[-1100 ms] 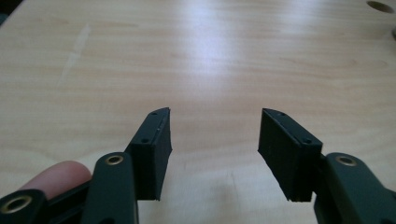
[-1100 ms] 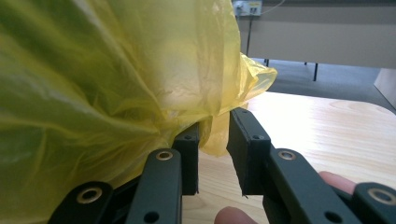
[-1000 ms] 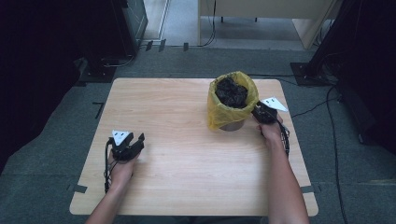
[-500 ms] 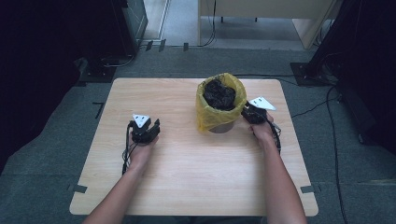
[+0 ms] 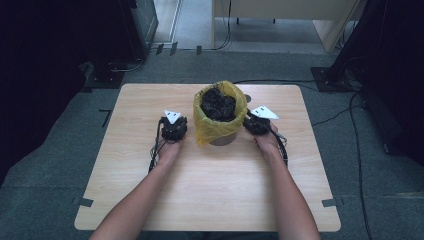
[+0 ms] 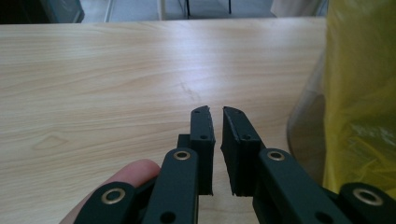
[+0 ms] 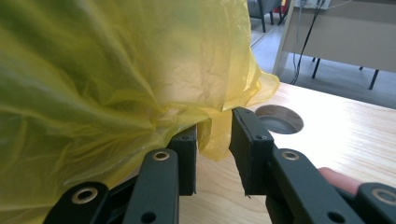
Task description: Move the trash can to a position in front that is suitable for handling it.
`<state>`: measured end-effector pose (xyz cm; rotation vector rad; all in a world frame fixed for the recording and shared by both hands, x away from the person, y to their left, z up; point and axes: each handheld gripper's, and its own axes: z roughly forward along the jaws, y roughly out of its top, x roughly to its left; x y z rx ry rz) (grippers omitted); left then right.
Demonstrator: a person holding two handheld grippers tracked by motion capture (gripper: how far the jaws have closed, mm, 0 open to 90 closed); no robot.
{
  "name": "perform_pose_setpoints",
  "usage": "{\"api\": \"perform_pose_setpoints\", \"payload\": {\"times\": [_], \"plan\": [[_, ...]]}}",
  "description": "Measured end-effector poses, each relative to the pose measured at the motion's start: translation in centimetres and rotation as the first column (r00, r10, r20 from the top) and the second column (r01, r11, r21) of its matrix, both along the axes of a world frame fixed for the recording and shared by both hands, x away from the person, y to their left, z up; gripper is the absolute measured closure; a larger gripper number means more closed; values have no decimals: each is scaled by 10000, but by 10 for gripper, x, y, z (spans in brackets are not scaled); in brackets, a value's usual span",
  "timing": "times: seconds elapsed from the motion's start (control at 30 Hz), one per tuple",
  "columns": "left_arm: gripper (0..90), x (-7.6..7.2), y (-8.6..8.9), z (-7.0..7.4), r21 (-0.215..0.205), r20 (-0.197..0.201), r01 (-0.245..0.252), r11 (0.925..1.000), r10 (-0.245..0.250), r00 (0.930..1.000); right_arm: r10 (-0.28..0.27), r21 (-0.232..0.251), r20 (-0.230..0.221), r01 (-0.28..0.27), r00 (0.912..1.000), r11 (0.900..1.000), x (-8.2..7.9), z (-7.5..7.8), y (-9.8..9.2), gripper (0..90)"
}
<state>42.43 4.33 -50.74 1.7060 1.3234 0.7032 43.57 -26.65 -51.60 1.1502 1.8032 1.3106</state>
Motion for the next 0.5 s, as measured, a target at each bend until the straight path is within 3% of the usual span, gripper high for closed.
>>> {"api": "perform_pose_setpoints", "payload": {"times": [0.07, 0.1, 0.2, 0.4, 0.5], "plan": [[837, 5, -5, -5, 171, -129, 154, 9997, -152, 9998, 99, 22, -52, -99, 9999, 9999, -1, 0, 5, 728], [840, 9, -5, -4, 65, -180, 138, 9999, -137, 9997, 160, 35, -85, -160, 9998, 9999, -1, 0, 8, 728], [850, 12, -4, -3, 217, 12, 261, 9994, -262, 9997, 235, 2, -155, -235, 9996, 9997, -3, 1, 14, 731], [862, 14, -2, -3, -34, -58, 465, 9989, -465, 9989, 399, 22, -169, -398, 9991, 9992, -3, 0, 22, 733], [867, 16, 1, -1, -173, 87, 540, 9984, -538, 9985, 409, 40, -229, -408, 9989, 9992, -4, 0, 25, 734]]}}
